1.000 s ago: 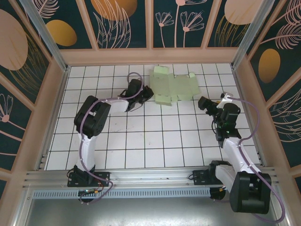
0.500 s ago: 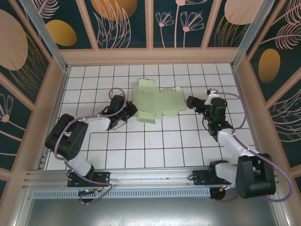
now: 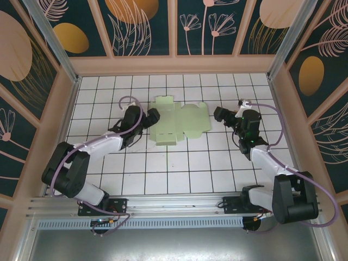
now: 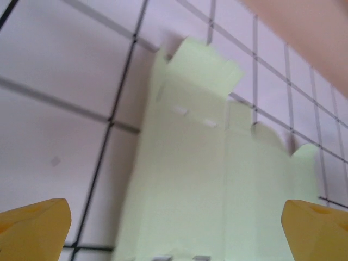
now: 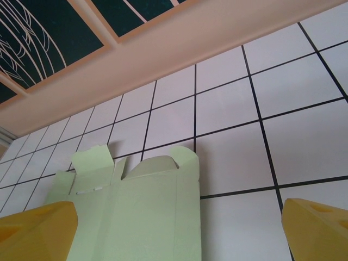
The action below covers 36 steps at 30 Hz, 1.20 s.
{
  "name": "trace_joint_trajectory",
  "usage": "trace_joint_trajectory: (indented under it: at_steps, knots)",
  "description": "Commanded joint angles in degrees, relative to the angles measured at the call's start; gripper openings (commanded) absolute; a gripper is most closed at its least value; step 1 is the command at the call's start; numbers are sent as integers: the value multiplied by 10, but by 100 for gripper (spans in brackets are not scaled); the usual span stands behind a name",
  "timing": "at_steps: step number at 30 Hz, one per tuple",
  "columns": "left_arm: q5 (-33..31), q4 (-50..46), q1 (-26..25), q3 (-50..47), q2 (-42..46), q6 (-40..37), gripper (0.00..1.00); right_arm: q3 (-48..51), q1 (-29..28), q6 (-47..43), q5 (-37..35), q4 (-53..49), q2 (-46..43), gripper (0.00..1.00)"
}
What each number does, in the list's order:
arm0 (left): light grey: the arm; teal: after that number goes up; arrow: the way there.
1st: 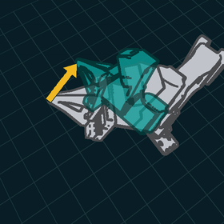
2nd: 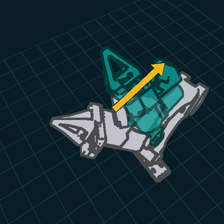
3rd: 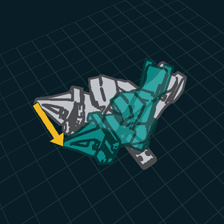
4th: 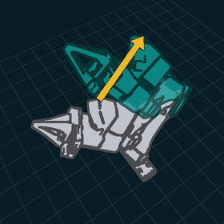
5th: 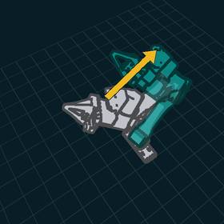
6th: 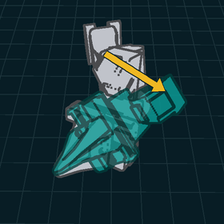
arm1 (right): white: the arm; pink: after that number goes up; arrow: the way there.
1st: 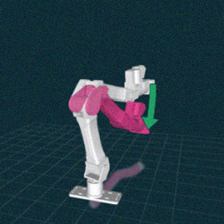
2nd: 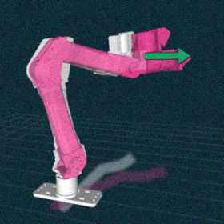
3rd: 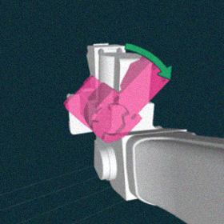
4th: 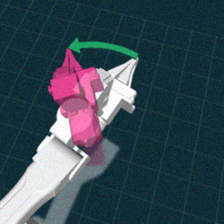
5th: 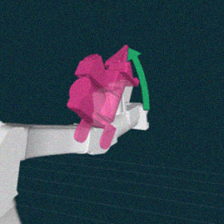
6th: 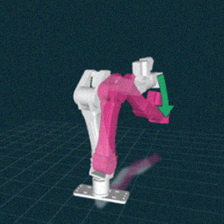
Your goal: Fold the paper box
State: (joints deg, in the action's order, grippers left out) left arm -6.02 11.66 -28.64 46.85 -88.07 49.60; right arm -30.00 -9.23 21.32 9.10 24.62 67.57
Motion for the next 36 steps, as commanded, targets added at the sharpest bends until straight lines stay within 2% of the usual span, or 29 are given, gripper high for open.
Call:
trace_joint_trajectory:
  at_steps: [1, 5, 9, 14, 23, 28, 32, 33, 36]
  knots:
    - [15, -16, -13, 82, -66, -54, 99, -14, -2, 31, 10, 38, 8, 97]
    - [77, -10, -13, 165, -163, -63, 99, -16, -1, 54, 6, 39, 14, 99]
    - [82, -41, -8, 234, -232, -78, 99, -16, 0, 64, -9, 25, 19, 99]
    - [125, -27, 10, 228, -266, -59, 98, -18, 3, 64, -1, 11, 29, 99]
    - [156, 11, 13, 96, -218, -21, 98, -37, 4, 78, 34, 13, 86, 99]
    - [169, 45, 13, 9, -159, 9, 98, -59, 3, 85, 65, 19, 137, 99]
    - [150, 41, 13, -6, -105, -1, 98, -82, 1, 88, 91, 15, 177, 99]
    - [137, 32, 13, 1, -84, -16, 98, -81, -3, 90, 94, 23, 181, 99]
    - [92, -38, 20, 61, -97, -73, 99, -78, -15, 92, 93, 34, 186, 99]
